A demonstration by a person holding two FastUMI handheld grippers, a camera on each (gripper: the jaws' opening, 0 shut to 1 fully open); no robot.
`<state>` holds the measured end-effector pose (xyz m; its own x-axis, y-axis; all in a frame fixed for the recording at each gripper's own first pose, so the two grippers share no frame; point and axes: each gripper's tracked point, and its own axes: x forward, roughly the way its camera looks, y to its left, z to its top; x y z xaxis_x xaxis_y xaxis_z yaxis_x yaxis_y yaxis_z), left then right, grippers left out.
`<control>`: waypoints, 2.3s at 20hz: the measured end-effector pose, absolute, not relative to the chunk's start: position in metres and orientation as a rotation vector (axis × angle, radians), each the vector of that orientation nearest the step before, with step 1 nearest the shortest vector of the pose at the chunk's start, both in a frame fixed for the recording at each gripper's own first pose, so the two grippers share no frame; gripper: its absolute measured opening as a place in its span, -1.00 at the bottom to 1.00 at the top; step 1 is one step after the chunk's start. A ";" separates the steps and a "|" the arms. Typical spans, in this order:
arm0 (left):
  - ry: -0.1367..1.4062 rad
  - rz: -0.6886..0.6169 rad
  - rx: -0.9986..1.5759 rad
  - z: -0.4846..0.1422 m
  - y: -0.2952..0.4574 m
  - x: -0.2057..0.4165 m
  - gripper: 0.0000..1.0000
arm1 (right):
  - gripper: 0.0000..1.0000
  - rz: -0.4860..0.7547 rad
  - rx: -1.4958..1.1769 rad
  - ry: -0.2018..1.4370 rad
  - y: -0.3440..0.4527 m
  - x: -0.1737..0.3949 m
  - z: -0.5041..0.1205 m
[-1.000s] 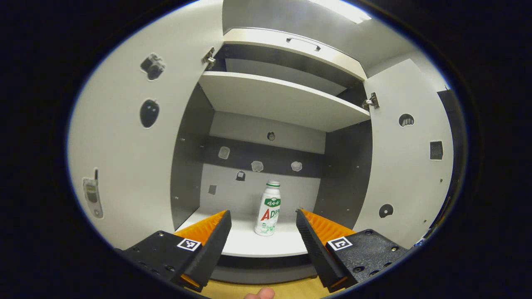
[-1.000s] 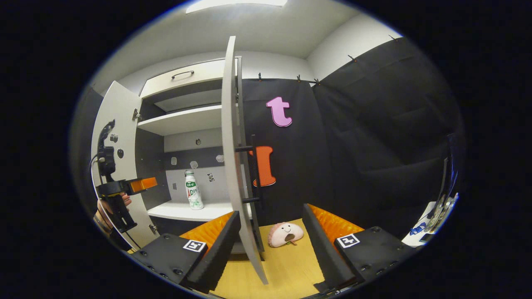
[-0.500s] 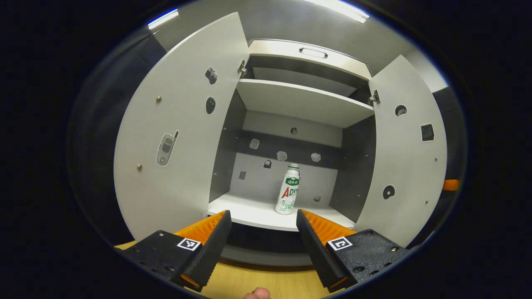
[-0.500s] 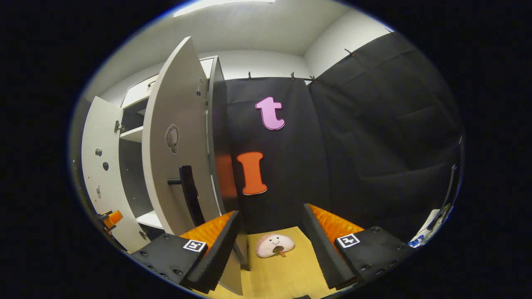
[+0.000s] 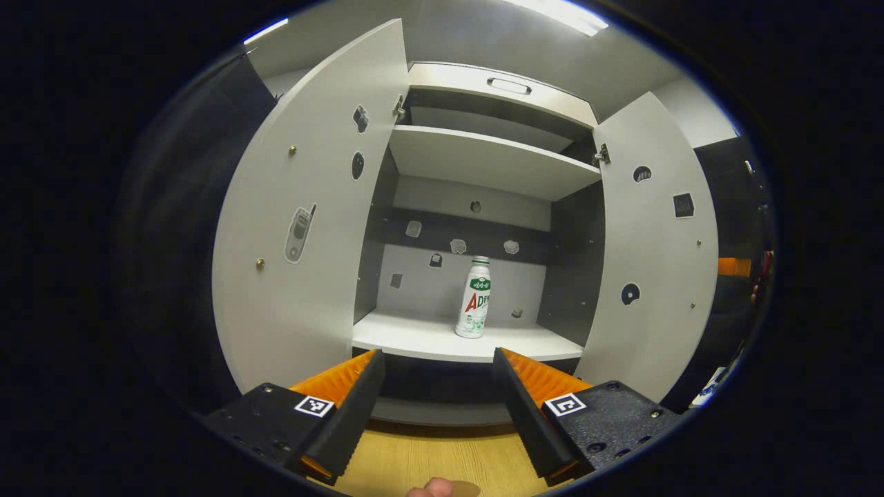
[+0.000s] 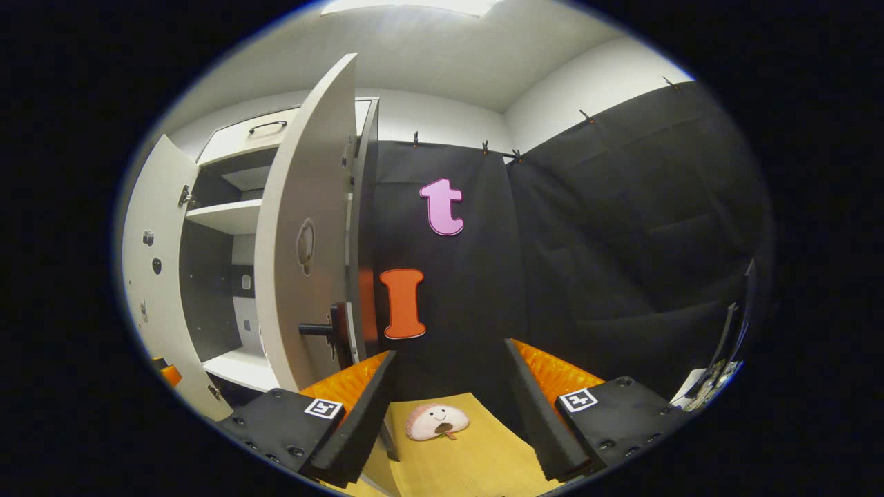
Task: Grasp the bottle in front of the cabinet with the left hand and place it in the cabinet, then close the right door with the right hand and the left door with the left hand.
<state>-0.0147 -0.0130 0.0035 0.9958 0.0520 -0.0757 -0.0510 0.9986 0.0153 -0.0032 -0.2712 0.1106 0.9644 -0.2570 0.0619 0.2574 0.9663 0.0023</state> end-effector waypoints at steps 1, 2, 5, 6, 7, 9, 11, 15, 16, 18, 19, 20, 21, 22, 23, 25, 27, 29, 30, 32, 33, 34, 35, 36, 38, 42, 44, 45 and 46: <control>0.076 0.047 0.013 0.004 -0.011 -0.018 0.92 | 1.00 -0.260 -0.004 -0.057 -0.266 -0.004 0.110; 0.076 0.045 0.011 0.005 -0.007 -0.021 0.92 | 0.96 -0.255 -0.001 -0.057 -0.258 -0.004 0.109; 0.062 0.033 0.002 0.007 -0.002 -0.011 0.92 | 0.92 -0.293 -0.028 -0.061 -0.256 -0.006 0.108; 0.053 0.037 0.008 0.009 0.003 -0.013 0.91 | 0.76 -0.297 -0.040 -0.060 -0.254 -0.008 0.105; 0.040 0.044 0.014 0.012 0.008 -0.014 0.92 | 0.76 -0.300 -0.052 -0.066 -0.251 -0.008 0.105; 0.021 0.044 0.013 0.017 0.013 -0.014 0.92 | 0.92 -0.309 -0.075 -0.069 -0.247 -0.008 0.106; -0.001 0.034 -0.003 0.024 0.015 -0.014 0.92 | 0.92 -0.325 -0.098 -0.068 -0.245 -0.010 0.108; -0.028 0.039 -0.051 0.031 0.020 -0.009 0.91 | 0.92 -0.325 -0.094 -0.051 -0.237 -0.015 0.103; -0.032 0.035 -0.054 0.032 0.020 -0.007 0.91 | 0.92 -0.324 -0.095 -0.049 -0.234 -0.016 0.103; -0.038 0.021 -0.053 0.033 0.017 -0.002 0.92 | 0.76 -0.253 -0.106 -0.046 -0.217 -0.014 0.100; -0.039 0.012 -0.056 0.034 0.014 0.000 0.91 | 0.75 -0.231 -0.085 -0.038 -0.211 -0.015 0.098; -0.040 0.003 -0.061 0.035 0.012 0.001 0.91 | 0.55 -0.219 -0.081 -0.042 -0.204 -0.013 0.099; -0.041 -0.003 -0.066 0.034 0.010 0.002 0.91 | 0.63 -0.212 -0.083 -0.036 -0.202 -0.016 0.099; -0.040 -0.006 -0.073 0.035 0.007 0.003 0.91 | 0.63 -0.214 -0.083 -0.042 -0.203 -0.014 0.099; -0.039 -0.006 -0.079 0.034 0.006 0.002 0.91 | 0.63 -0.218 -0.078 -0.037 -0.204 -0.015 0.099; -0.037 -0.014 -0.085 0.034 0.003 0.001 0.92 | 0.63 -0.211 -0.073 -0.032 -0.200 -0.015 0.097; -0.032 -0.016 -0.084 0.032 0.002 0.003 0.91 | 0.63 -0.176 -0.068 -0.030 -0.187 -0.012 0.096; -0.038 -0.012 -0.080 0.034 0.004 0.003 0.92 | 0.63 -0.114 -0.056 -0.024 -0.163 -0.007 0.095; -0.041 -0.008 -0.077 0.034 0.006 0.004 0.92 | 0.63 -0.092 -0.048 -0.022 -0.152 -0.004 0.094; -0.041 0.004 -0.077 0.033 0.009 0.002 0.91 | 0.51 -0.053 -0.038 -0.017 -0.135 0.001 0.092; -0.035 0.010 -0.079 0.031 0.011 0.001 0.92 | 0.51 -0.037 -0.029 -0.013 -0.126 0.003 0.091; -0.030 0.015 -0.079 0.029 0.013 0.001 0.92 | 0.63 -0.025 -0.018 -0.008 -0.119 0.006 0.089; -0.025 0.020 -0.077 0.028 0.015 -0.001 0.92 | 0.63 -0.014 -0.007 -0.006 -0.113 0.010 0.089; -0.023 0.025 -0.076 0.028 0.018 -0.002 0.92 | 0.63 -0.002 0.002 -0.005 -0.107 0.012 0.087; -0.025 0.037 -0.073 0.028 0.020 -0.004 0.92 | 0.51 0.014 0.016 0.002 -0.096 0.018 0.085; -0.025 0.024 -0.077 0.029 0.014 -0.006 0.92 | 0.63 0.058 0.018 0.026 -0.071 0.022 0.076; -0.023 0.022 -0.080 0.028 0.013 -0.007 0.92 | 0.77 0.110 0.041 0.028 -0.053 0.019 0.074; -0.021 0.024 -0.078 0.028 0.013 -0.007 0.92 | 0.79 0.126 0.049 0.034 -0.052 0.016 0.072; -0.022 0.025 -0.076 0.029 0.012 -0.008 0.92 | 0.67 0.126 0.048 0.037 -0.054 0.014 0.070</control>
<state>-0.0081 0.0120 0.0291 0.9995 0.0255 0.0210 -0.0238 0.9968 -0.0757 0.0143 -0.0536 0.0700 0.9913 0.1269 -0.0343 -0.1251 0.9909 0.0501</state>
